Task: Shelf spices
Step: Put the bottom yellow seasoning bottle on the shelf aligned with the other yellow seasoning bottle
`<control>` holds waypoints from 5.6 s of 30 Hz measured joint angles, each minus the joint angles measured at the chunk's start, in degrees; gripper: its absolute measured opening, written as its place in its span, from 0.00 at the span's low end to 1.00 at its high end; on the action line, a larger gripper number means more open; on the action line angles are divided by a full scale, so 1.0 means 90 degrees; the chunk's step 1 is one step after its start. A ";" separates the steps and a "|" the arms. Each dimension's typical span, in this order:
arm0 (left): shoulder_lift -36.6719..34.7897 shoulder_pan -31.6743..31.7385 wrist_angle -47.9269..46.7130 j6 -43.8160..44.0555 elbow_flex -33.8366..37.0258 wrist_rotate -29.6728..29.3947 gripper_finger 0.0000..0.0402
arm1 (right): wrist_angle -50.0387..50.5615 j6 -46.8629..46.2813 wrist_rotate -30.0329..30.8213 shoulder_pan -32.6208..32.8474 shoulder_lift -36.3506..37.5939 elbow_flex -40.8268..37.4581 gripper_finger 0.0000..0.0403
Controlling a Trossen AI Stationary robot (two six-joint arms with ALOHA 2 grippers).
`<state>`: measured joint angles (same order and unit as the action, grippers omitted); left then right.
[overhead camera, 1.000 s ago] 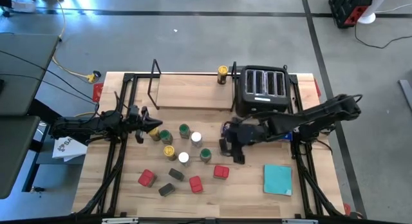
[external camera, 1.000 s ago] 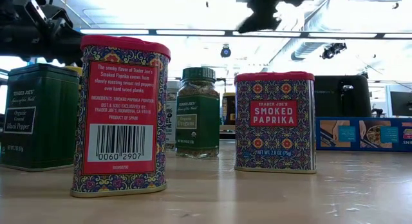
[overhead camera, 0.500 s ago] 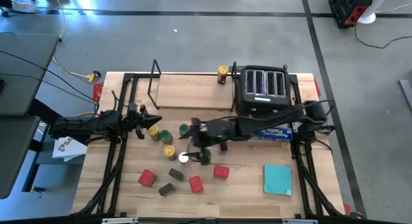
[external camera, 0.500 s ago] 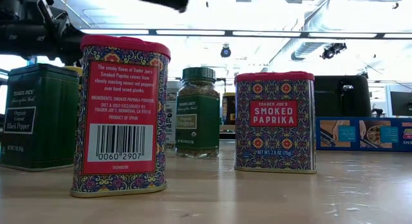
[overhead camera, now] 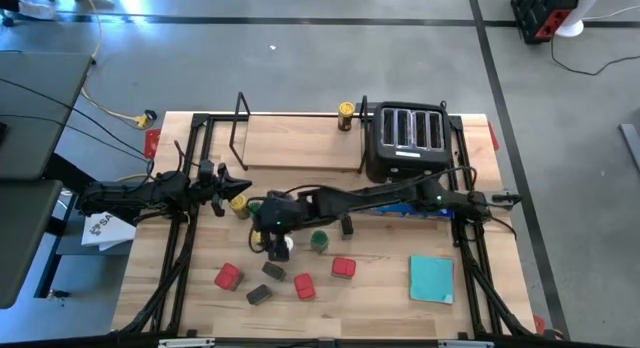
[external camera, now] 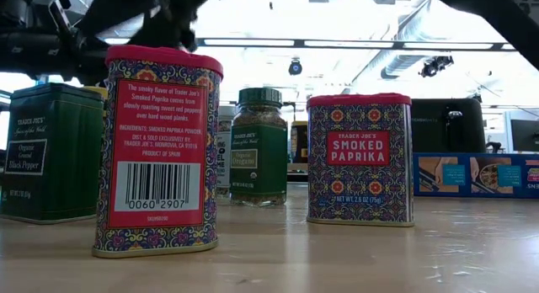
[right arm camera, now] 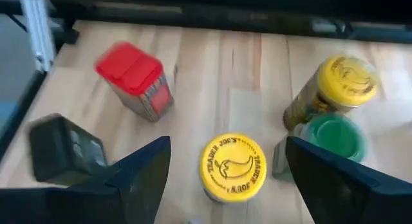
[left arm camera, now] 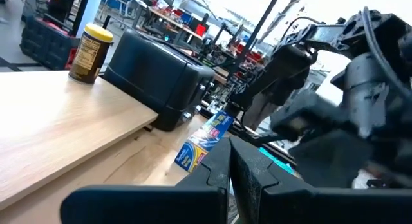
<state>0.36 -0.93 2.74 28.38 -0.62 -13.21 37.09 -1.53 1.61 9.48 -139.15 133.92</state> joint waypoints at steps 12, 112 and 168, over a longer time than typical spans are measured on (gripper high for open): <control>0.0000 0.0000 -0.0002 -0.0002 -0.0001 -0.0001 0.01 | -0.0333 0.0339 -0.0078 -0.0020 -0.0074 -0.0321 0.75; 0.0045 -0.0001 -0.0044 0.0013 -0.0002 0.0071 0.01 | -0.0374 0.0676 -0.0769 -0.0262 0.0019 0.0071 0.54; 0.0049 0.0000 -0.0043 0.0177 -0.0002 0.0064 0.01 | -0.0153 0.0326 0.0642 -0.3370 0.3927 -0.5133 0.54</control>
<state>0.80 -0.93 2.35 29.98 -0.64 -12.63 35.71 1.40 7.39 -20.84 -103.81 87.73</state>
